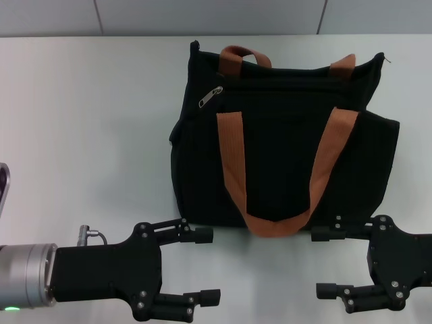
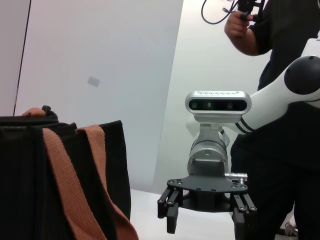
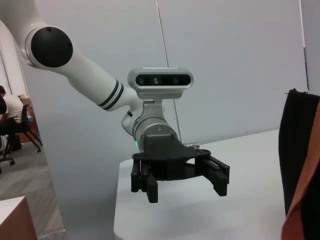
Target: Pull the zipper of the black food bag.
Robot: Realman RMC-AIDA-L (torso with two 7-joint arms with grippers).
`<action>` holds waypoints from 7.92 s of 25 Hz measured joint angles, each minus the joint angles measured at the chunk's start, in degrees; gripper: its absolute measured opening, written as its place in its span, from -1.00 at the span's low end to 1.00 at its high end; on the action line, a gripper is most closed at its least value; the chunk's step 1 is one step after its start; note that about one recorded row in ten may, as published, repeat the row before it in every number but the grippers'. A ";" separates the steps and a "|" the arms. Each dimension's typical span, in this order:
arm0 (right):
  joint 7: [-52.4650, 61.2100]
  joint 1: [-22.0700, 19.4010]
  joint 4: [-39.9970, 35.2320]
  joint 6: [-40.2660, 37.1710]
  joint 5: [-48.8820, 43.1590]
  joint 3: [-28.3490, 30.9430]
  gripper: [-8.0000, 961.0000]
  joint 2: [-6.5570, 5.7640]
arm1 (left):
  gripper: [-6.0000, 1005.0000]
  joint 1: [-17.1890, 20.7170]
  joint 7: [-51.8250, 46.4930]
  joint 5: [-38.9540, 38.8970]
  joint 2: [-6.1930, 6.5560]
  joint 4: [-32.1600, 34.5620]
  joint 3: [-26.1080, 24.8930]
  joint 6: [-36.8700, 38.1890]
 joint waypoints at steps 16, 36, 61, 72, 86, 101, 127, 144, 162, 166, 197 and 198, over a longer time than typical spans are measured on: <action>0.00 -0.06 -0.02 0.25 0.00 0.00 0.60 0.00 | 0.59 0.09 -0.24 0.06 0.08 0.39 -0.01 0.00; 0.00 -0.15 -0.02 0.28 0.00 0.05 0.60 0.00 | 0.51 0.05 0.23 -0.43 -0.01 0.40 -2.70 1.81; 0.04 -0.23 -0.01 -0.25 0.15 0.45 0.60 -0.09 | 0.41 -5.66 0.77 -0.17 0.57 0.65 -25.56 -16.35; 0.26 -0.23 -0.02 -0.26 0.29 0.53 0.60 -0.09 | 0.37 -8.10 2.93 -0.16 -0.42 2.31 -19.16 -18.72; 0.50 -0.23 -0.02 -0.50 0.36 0.53 0.60 -0.08 | -0.02 -10.64 5.87 -0.72 -0.53 1.48 -19.28 -20.22; 4.84 0.27 1.34 -5.69 7.43 0.97 0.60 0.08 | -0.95 -8.56 12.53 -5.25 -0.71 -2.75 -19.96 -15.76; 68.14 18.20 -4.86 6.00 18.72 -7.05 0.34 -3.39 | -0.96 -7.93 17.04 -8.13 -0.70 -4.59 -19.95 -12.34; 78.85 23.75 -4.87 16.55 14.96 -14.20 0.03 -3.73 | -0.96 -8.97 17.85 -8.80 -0.71 -4.12 -19.58 -11.60; 79.63 26.70 -5.28 21.41 14.94 -21.21 -0.13 -3.60 | -0.95 -10.44 17.11 -8.82 -0.71 -4.03 -19.48 -8.75; 79.44 26.77 -5.80 21.57 14.94 -21.44 -0.17 -3.60 | -0.95 -11.49 16.94 -8.76 -0.71 -4.24 -19.34 -8.79; 78.33 25.74 -9.69 23.76 14.95 -25.21 -0.65 -2.52 | -0.96 -11.98 15.57 -8.75 -0.85 -4.63 -19.29 -9.04; 78.32 25.77 -9.67 23.95 14.95 -25.50 -0.70 -2.48 | -0.96 -11.96 15.57 -8.75 -0.85 -4.65 -19.29 -8.95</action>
